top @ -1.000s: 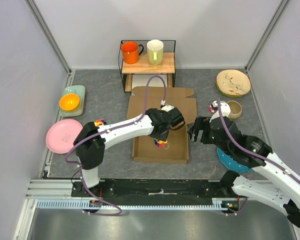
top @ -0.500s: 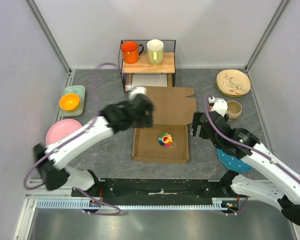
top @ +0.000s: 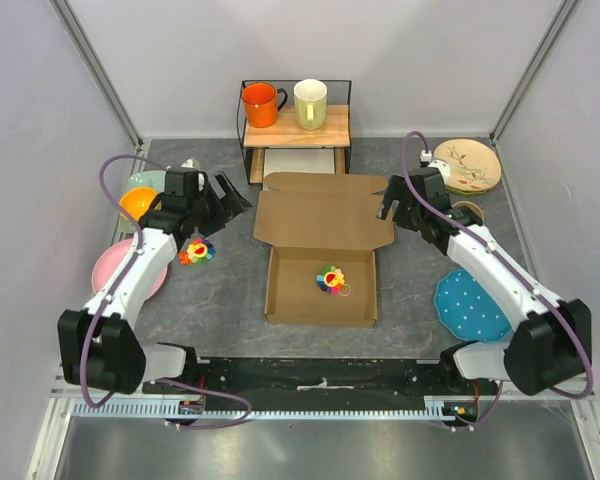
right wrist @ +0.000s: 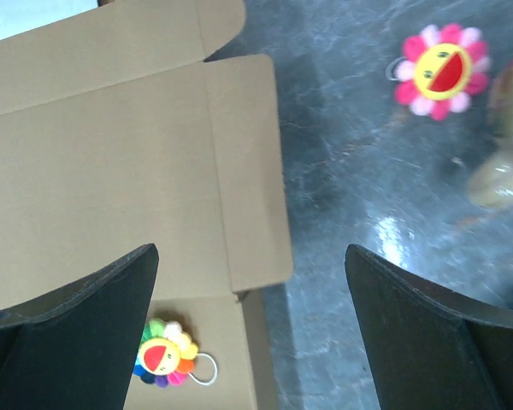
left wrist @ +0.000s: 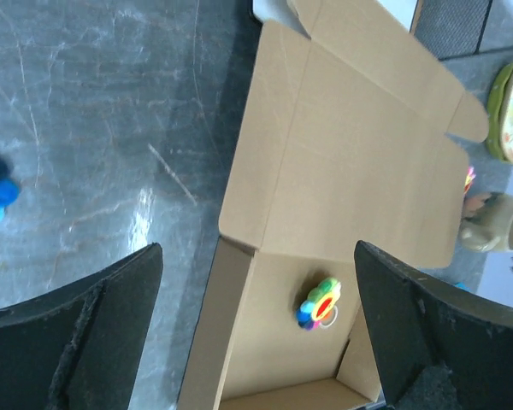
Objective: Fold the paper box
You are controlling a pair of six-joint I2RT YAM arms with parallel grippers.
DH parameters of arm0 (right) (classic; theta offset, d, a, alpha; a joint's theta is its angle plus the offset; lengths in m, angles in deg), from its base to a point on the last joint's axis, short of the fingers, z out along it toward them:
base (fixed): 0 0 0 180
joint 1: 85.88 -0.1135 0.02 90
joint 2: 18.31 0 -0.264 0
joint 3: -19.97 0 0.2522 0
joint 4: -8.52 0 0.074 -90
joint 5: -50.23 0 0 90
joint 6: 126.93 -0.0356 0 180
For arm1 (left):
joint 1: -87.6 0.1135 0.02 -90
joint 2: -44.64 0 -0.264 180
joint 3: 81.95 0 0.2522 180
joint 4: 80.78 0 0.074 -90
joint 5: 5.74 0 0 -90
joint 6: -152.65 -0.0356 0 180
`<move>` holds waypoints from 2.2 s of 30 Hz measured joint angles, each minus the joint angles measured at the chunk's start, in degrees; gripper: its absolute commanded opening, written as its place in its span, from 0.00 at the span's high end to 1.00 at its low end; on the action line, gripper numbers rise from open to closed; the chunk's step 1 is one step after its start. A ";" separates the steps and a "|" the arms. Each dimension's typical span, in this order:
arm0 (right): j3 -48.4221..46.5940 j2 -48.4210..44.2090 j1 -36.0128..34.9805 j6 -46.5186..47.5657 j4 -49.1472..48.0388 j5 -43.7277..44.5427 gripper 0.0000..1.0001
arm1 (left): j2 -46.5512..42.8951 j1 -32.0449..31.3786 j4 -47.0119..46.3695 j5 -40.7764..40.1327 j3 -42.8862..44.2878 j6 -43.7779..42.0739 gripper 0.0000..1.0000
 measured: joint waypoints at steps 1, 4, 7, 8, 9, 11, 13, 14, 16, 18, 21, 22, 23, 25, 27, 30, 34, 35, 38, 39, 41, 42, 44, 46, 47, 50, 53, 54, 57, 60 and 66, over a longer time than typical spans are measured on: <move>-0.09 1.46 0.26 -0.11 -1.64 -1.09 0.02 | 1.53 1.60 -1.75 2.14 -0.13 0.04 0.01; 0.13 5.57 2.78 -0.72 -6.67 -4.79 0.02 | 5.44 5.46 -6.82 7.69 -0.55 0.17 0.01; 0.15 8.20 4.83 -0.90 -10.32 -6.80 0.02 | 10.36 7.02 -10.27 11.63 0.57 0.02 0.01; 0.11 9.07 5.42 -0.87 -11.28 -7.08 0.02 | 12.50 7.04 -10.82 12.61 1.49 -0.17 0.01; 0.07 10.01 5.95 -0.87 -12.02 -7.45 0.02 | 14.34 7.02 -11.04 13.46 2.38 -0.35 0.03; 0.02 11.80 6.78 -0.85 -12.85 -8.04 0.02 | 18.60 6.93 -12.35 15.17 4.52 -0.81 0.04; 0.00 13.66 7.39 -0.81 -13.31 -8.39 0.02 | 21.77 6.95 -13.77 16.46 5.51 -1.18 0.06; -0.11 14.62 7.61 -0.70 -13.35 -8.57 0.02 | 22.97 6.97 -14.49 16.87 5.68 -1.27 0.07; -0.50 16.37 7.82 -0.63 -13.62 -9.07 0.02 | 25.07 7.08 -15.32 18.01 5.99 -1.36 0.08; -1.36 18.49 7.93 -0.59 -14.10 -9.90 0.03 | 27.32 7.23 -16.09 19.39 6.67 -1.42 0.10; -2.97 22.12 7.93 -0.42 -15.10 -11.72 0.07 | 30.27 7.30 -17.00 20.96 7.72 -1.57 0.16; -3.45 23.21 7.93 -0.39 -15.50 -12.31 0.09 | 31.06 7.30 -17.25 21.59 8.11 -1.68 0.18; -3.76 24.06 7.93 -0.26 -15.89 -12.81 0.12 | 31.69 7.32 -17.29 22.14 8.59 -1.79 0.21; -4.35 25.57 7.91 -0.11 -16.48 -13.81 0.18 | 33.31 7.32 -17.75 23.58 9.81 -2.12 0.30; -5.01 26.88 7.91 0.11 -17.05 -15.02 0.25 | 34.32 7.32 -18.58 25.09 10.43 -2.27 0.35; -5.05 27.41 7.72 0.52 -17.99 -16.06 0.36 | 34.64 7.32 -19.54 27.26 10.40 -2.27 0.39; -5.01 27.34 6.97 1.49 -19.17 -15.89 0.53 | 34.64 7.32 -22.14 30.73 10.10 -2.23 0.44; -4.85 27.17 6.67 1.79 -19.43 -15.80 0.55 | 34.64 7.32 -22.71 31.47 9.92 -2.23 0.44; -4.02 26.01 5.75 2.84 -19.52 -15.15 0.62 | 34.67 7.28 -23.80 33.14 9.27 -2.21 0.48; -3.67 25.44 5.42 3.10 -19.52 -15.02 0.67 | 34.67 7.26 -23.96 33.51 9.11 -2.21 0.48; -3.02 24.20 4.70 3.72 -19.50 -14.45 0.71 | 34.64 7.10 -24.22 34.14 8.72 -2.21 0.48; -2.73 23.54 4.33 3.91 -19.52 -14.27 0.76 | 34.64 6.97 -24.46 34.29 8.52 -2.23 0.48; -2.16 22.16 3.61 4.52 -19.50 -13.73 0.82 | 34.58 6.73 -24.96 34.34 7.82 -2.21 0.48; -1.62 20.83 3.02 5.18 -19.45 -13.27 0.88 | 34.01 6.54 -25.00 34.34 6.60 -2.23 0.48; -1.20 20.00 2.67 5.49 -19.50 -12.94 0.90 | 33.55 6.54 -24.94 34.34 6.01 -2.23 0.48; 0.13 17.46 1.31 6.54 -19.52 -11.32 0.94 | 31.26 6.47 -24.87 34.32 3.89 -2.25 0.48; 1.99 14.64 -0.31 7.74 -19.50 -9.29 1.00 | 28.28 6.14 -25.03 34.27 1.95 -2.32 0.49; 2.56 13.73 -1.05 8.22 -19.39 -8.33 1.00 | 27.26 5.88 -25.33 34.18 1.16 -2.38 0.50; 4.15 11.32 -3.52 10.01 -19.23 -5.31 1.00 | 24.35 4.90 -27.23 33.79 -1.66 -2.43 0.50; 6.32 8.76 -6.29 11.65 -19.37 -1.68 1.00 | 21.51 3.74 -28.63 33.16 -4.46 -2.47 0.49; 11.98 2.99 -9.11 13.42 -20.76 3.21 1.00 | 18.95 3.02 -28.94 32.09 -5.35 -3.45 0.57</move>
